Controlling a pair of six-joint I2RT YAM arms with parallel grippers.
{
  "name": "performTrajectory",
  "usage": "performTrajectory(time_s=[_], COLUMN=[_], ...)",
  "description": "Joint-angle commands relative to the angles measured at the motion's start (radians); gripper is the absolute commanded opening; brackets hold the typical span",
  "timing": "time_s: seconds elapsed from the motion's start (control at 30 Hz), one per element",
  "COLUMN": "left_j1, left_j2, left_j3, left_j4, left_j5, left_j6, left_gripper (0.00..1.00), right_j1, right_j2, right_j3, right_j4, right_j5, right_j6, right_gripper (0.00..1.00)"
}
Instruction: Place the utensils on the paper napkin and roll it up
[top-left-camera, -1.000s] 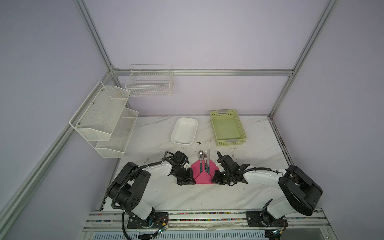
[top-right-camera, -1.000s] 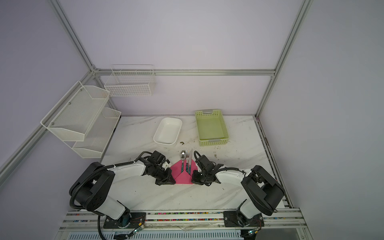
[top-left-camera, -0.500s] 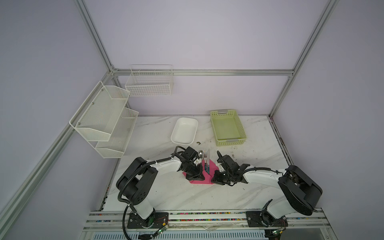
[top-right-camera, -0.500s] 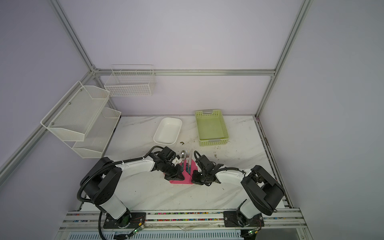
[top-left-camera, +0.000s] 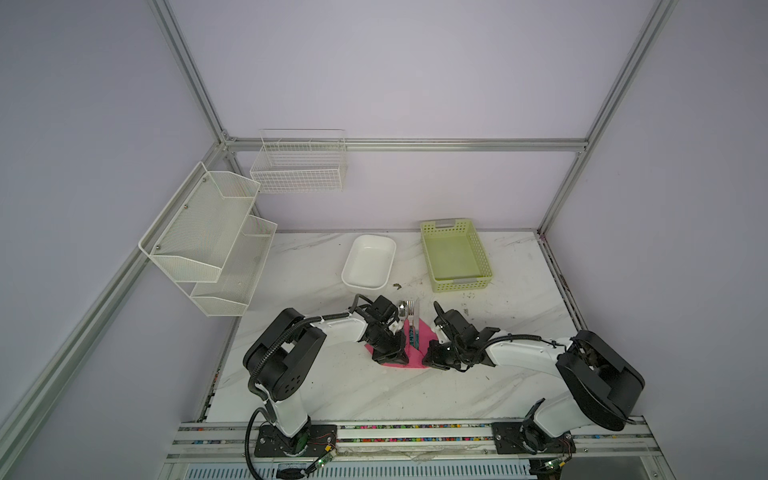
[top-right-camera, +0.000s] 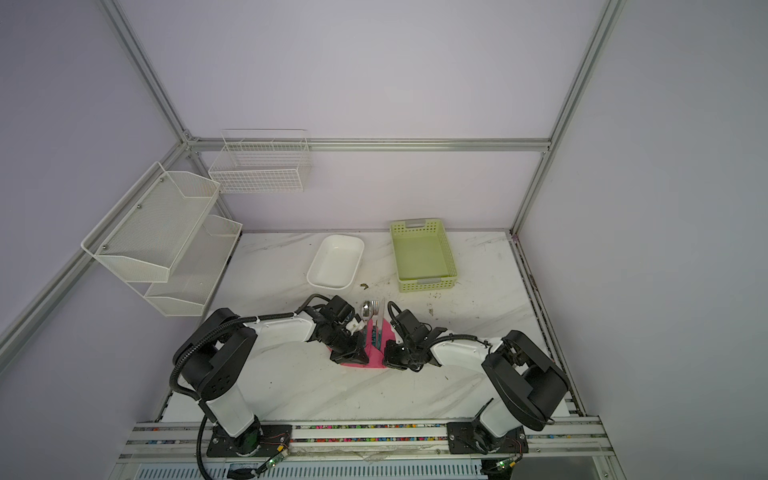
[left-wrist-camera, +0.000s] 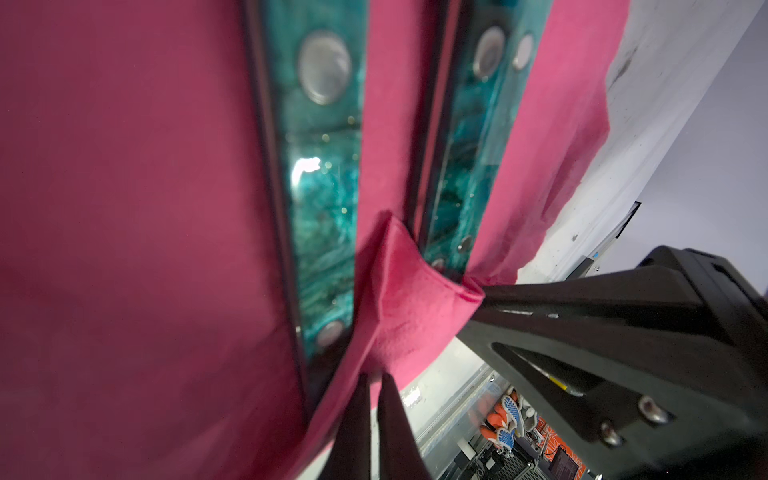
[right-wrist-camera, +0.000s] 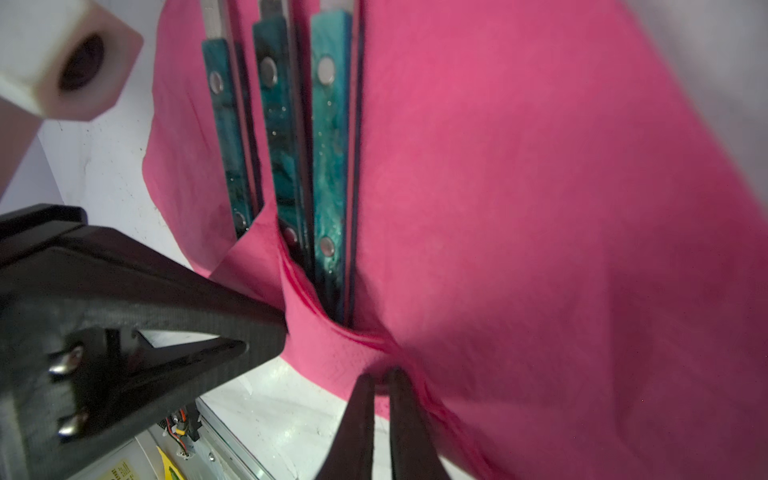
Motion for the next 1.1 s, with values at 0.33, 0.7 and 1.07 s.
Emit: performTrajectory(time_s=[0.33, 0.7, 1.07], left_j1=[-0.003, -0.002, -0.002], left_j2=[0.010, 0.001, -0.002], left_j3=[0.067, 0.058, 0.057], left_j4=[0.004, 0.000, -0.008], left_j5=[-0.015, -0.016, -0.019], left_j6=[-0.008, -0.008, -0.008], left_gripper=[0.08, 0.08, 0.08], right_j1=[-0.004, -0.016, -0.073], right_j2=[0.016, -0.051, -0.101], right_j3=[0.007, 0.031, 0.020], right_j4=[0.040, -0.156, -0.285], right_j5=[-0.102, 0.079, 0.154], right_j6=[-0.002, 0.022, 0.015], right_gripper=[0.15, 0.17, 0.18])
